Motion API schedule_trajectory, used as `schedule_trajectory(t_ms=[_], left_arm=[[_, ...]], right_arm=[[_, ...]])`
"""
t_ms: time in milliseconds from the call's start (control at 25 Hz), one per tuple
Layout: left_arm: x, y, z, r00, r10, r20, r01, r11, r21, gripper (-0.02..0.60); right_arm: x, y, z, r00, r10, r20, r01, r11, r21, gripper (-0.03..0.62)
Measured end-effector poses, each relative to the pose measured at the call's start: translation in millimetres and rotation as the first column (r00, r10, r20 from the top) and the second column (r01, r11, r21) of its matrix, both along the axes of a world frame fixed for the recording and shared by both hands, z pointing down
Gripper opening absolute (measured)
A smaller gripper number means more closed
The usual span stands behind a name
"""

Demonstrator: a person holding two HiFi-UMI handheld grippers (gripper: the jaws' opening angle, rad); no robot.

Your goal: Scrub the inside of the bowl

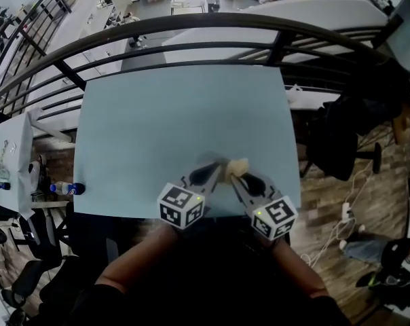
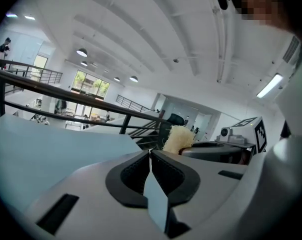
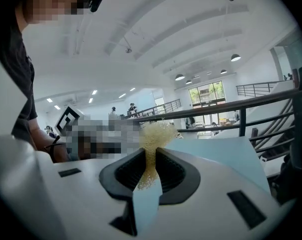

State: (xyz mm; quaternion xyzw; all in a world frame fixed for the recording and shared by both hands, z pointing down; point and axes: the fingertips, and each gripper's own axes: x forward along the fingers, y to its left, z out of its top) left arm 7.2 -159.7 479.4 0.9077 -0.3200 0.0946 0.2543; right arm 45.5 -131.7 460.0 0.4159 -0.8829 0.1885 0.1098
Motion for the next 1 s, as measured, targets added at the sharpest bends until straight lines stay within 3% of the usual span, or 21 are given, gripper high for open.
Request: schedule_trajectory(t_ms=[240,640,760,1000], left_arm=[[-3.4,-19.6,64.8,0.996,-0.036,0.083,0.044,0.994,-0.098,0.005],[12.1,-32.7,133.7,0.984,-0.064,0.165,0.102,0.967,-0.235,0.122],[6.8,-35.1,161.3,0.978,-0.09,0.188,0.143,0.946,-0.29,0.148],[-1.9,-39.1,220.0,0.957,-0.154,0.245,0.246,0.879,-0.408,0.181]], right_arm=[[16.8,-20.5,51.0,1.0,-0.009,-0.016,0.007,0.996,-0.089,0.066],[28.6,-32.0,91.4,0.997,-0.077,0.032,0.082,0.972,-0.218,0.066],[31.1,-32.2,99.1,0.994,-0.1,0.041,0.107,0.965,-0.241,0.066],[53.7,-47.0,115.9,0.995,-0.085,0.047,0.095,0.953,-0.287,0.066]])
